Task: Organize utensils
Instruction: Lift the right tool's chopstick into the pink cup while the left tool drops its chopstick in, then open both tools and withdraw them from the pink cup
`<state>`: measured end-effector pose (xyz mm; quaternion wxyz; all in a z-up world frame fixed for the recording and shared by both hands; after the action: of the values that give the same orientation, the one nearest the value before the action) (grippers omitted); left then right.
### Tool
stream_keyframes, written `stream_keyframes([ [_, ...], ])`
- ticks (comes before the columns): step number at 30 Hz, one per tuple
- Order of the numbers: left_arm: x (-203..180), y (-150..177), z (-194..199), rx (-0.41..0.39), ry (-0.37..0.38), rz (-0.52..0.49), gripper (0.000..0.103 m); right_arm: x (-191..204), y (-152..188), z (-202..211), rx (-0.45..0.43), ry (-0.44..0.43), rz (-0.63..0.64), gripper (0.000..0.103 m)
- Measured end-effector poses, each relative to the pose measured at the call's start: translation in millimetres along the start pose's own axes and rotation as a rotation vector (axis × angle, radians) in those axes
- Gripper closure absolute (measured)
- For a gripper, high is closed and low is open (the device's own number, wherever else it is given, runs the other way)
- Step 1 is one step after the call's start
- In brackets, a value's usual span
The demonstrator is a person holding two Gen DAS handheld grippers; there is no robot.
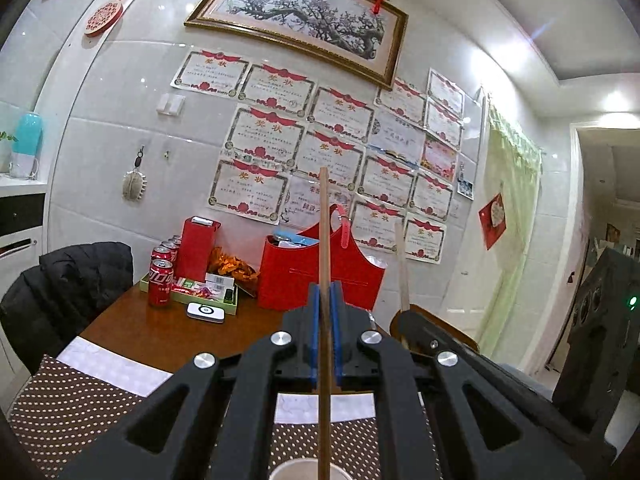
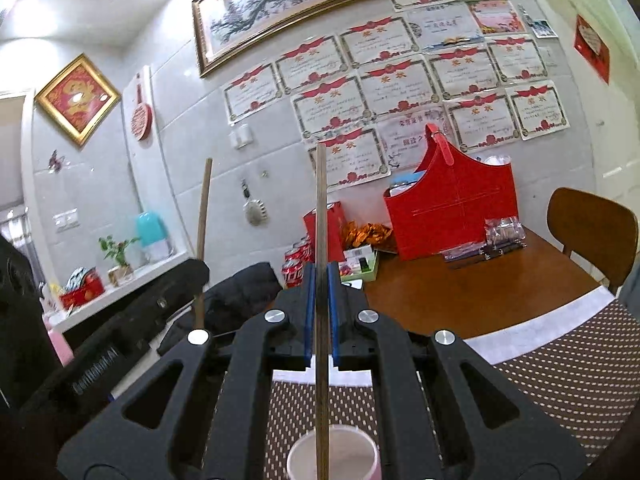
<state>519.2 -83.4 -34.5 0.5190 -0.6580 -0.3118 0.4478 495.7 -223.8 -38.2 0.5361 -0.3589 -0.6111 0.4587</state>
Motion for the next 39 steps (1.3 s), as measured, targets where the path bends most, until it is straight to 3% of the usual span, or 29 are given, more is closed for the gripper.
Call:
stream_keyframes([
  [11, 29.7, 50.2, -45.4, 0.036, -0.009, 0.041, 0.098, -24.7, 34.8, -35.4, 0.003, 0.050, -0.036, 0.096],
  [21, 35.4, 84.0, -45.4, 0.082, -0.018, 0.025, 0.097, -29.1, 58.8, -35.2, 0.076, 0.040, -0.012, 0.096],
  [23, 33.9, 86.2, -42.3, 0.107, -0.028, -0.002, 0.077, -31.2, 59.0, -31.8, 0.095, 0.054, -0.012, 0.095],
  [24, 35.5, 86.0, -39.9, 0.112, -0.048, -0.003, 0.061, -34.0, 57.5, -28.6, 0.100, 0.060, -0.020, 0.092],
  [25, 38.3, 84.4, -36.9, 0.116, -0.055, 0.006, 0.049, -38.2, 54.7, -24.1, 0.103, 0.072, -0.031, 0.075],
  [26, 42.0, 81.3, -33.3, 0.117, -0.059, 0.024, 0.046, -44.0, 50.3, -18.1, 0.097, 0.089, -0.049, 0.059],
  [27, 47.9, 76.7, -28.0, 0.121, -0.073, 0.043, 0.034, -47.3, 46.3, -13.5, 0.086, 0.088, -0.065, 0.018],
  [28, 51.0, 72.3, -22.7, 0.121, -0.076, 0.052, 0.026, -50.2, 40.4, -5.5, 0.065, 0.081, -0.078, 0.006],
  [31, 53.1, 57.1, -4.3, 0.105, -0.099, 0.029, 0.019, -50.4, 27.5, 12.8, 0.073, 0.072, -0.065, 0.006],
  [39, 28.4, 18.5, 53.2, 0.107, -0.166, -0.107, 0.015, -50.2, -2.5, 65.6, 0.072, 0.127, -0.065, 0.006],
])
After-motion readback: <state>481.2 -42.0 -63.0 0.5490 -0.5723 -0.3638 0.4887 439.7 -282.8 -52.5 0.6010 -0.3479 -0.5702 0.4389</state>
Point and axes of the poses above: each gripper's, at about its wrist camera, not at the fingertips, and z roughly against the way its jaws point, x to its left, y to its underside, the point moved 6 cm from there along -z, roughly the way its jaws point, and after that the axes turned 7 degrees about -x, right-handed, at the moved point
